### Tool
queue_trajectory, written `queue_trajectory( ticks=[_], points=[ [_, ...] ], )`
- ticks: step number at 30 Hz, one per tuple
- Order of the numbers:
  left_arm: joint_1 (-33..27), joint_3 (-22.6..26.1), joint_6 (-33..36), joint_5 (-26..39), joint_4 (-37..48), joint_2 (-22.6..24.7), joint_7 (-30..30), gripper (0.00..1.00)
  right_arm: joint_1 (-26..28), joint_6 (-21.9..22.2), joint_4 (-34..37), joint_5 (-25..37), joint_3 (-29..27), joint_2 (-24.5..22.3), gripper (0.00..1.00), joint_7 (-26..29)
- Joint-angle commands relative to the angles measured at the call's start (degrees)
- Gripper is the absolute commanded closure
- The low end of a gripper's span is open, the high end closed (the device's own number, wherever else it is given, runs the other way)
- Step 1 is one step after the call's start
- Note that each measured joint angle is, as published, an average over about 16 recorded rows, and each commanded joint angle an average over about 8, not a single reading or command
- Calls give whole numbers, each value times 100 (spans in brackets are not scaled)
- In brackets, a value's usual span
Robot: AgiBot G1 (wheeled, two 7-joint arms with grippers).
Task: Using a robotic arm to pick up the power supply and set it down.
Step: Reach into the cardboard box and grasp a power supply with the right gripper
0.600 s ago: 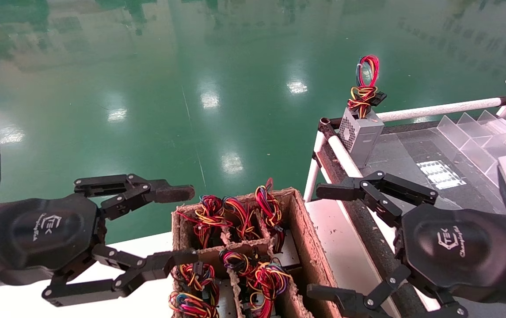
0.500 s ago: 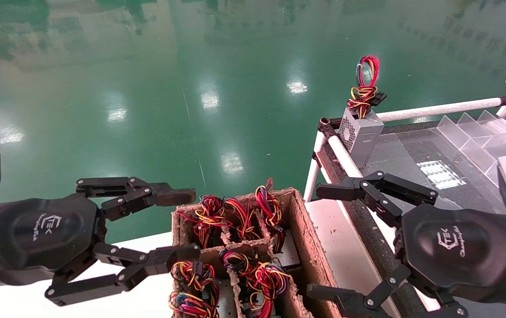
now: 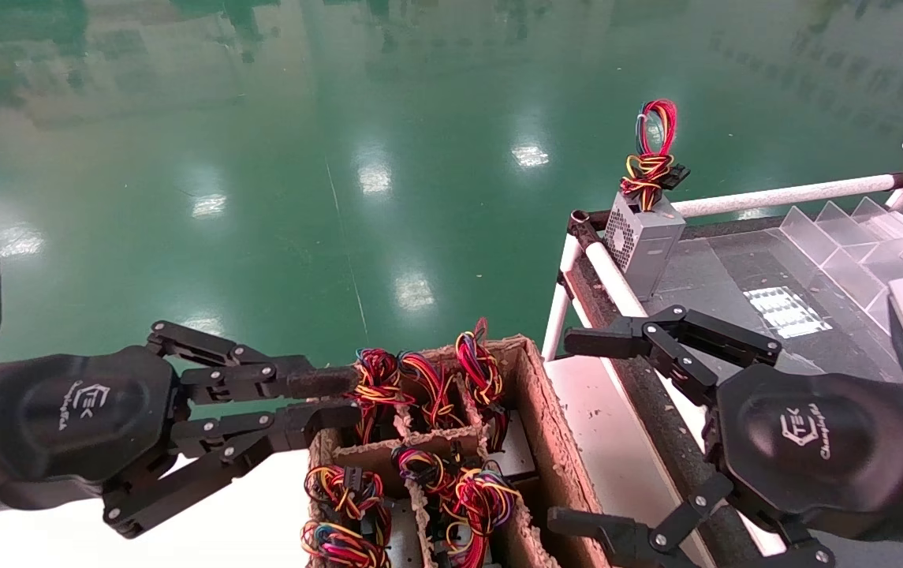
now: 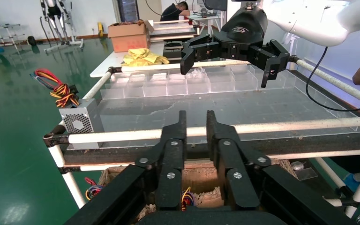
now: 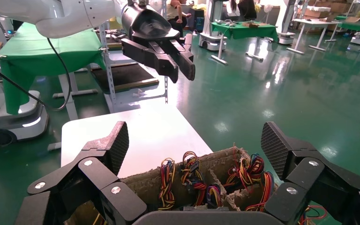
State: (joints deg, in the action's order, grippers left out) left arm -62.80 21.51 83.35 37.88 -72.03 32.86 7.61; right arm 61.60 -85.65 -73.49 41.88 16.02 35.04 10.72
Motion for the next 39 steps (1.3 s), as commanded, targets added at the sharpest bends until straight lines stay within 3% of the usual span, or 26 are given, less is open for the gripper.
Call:
queue_trajectory(
  ticks=[1,9,17,24,29,34,39],
  points=[
    [0,0,0,0,0,0,0,100,0,0,0,0,0,0,0,0],
    [0,0,0,0,0,0,0,99,0,0,0,0,0,0,0,0],
    [0,0,0,0,0,0,0,1,0,-1,-1,0,0,0,0,0],
    [0,0,0,0,0,0,0,0,-17,73,0,56,0,-28,0,8],
    [0,0,0,0,1,0,0,0,-69,423,-38,341,52,-74,0,104],
    [0,0,0,0,1,0,0,0,96,1146,-90,1169,380,153,0,479],
    [-1,1,0,0,1,0,-1,0,641,1692,72,2262,951,654,0,1148]
  ],
)
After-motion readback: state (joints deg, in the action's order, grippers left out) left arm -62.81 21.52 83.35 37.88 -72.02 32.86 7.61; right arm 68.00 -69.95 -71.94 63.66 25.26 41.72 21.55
